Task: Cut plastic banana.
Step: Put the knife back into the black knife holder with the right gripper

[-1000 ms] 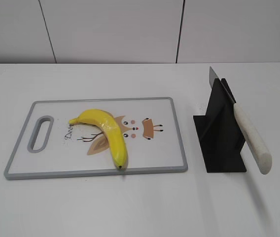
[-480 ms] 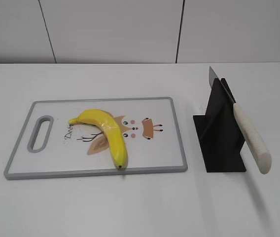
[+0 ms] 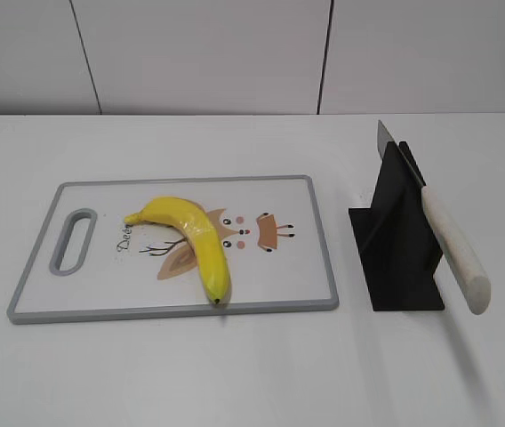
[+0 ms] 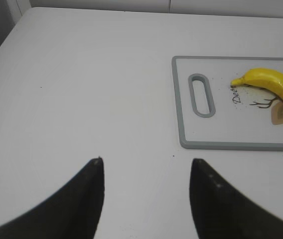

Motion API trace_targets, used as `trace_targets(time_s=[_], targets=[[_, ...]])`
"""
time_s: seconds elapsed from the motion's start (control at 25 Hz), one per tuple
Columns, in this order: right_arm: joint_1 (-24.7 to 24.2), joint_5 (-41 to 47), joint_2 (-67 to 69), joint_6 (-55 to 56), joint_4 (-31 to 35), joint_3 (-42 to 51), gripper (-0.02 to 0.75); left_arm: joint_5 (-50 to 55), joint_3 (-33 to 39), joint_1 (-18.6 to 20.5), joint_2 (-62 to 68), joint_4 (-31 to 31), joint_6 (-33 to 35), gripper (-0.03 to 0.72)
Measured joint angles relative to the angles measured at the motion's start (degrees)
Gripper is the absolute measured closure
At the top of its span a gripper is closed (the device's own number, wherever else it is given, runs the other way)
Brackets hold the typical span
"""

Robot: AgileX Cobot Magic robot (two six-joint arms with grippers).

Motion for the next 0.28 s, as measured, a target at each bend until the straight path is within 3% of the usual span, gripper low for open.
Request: trace_targets(time_s=[0.28], targets=[[0.0,0.0,0.0,0.0,0.1,0.0,0.152,-0.1,0.0,0.0,0.0,0.0,0.0,0.172]])
